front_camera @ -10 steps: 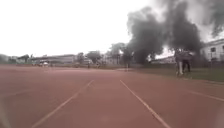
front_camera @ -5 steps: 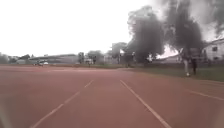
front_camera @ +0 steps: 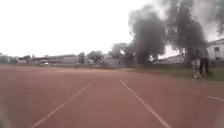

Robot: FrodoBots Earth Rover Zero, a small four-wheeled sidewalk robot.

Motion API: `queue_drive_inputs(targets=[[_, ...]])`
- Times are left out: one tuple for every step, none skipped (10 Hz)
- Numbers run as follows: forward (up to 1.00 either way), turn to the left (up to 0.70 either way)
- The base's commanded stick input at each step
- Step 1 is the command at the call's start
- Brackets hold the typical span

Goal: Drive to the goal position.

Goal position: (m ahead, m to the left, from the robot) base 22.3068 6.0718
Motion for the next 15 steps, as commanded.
queue_drive_inputs(targets=[[0.7, 0.0], [0.7, 0.0], [0.7, 0.0], [0.7, 0.0], [0.7, 0.0], [0.7, 0.0], [0.7, 0.0], [0.7, 0.0], [0.7, 0.0], [0.7, 0.0], [0.7, 0.0], [0.7, 0.0], [0.7, 0.0], [0.7, 0.0], [0.7, 0.0]])
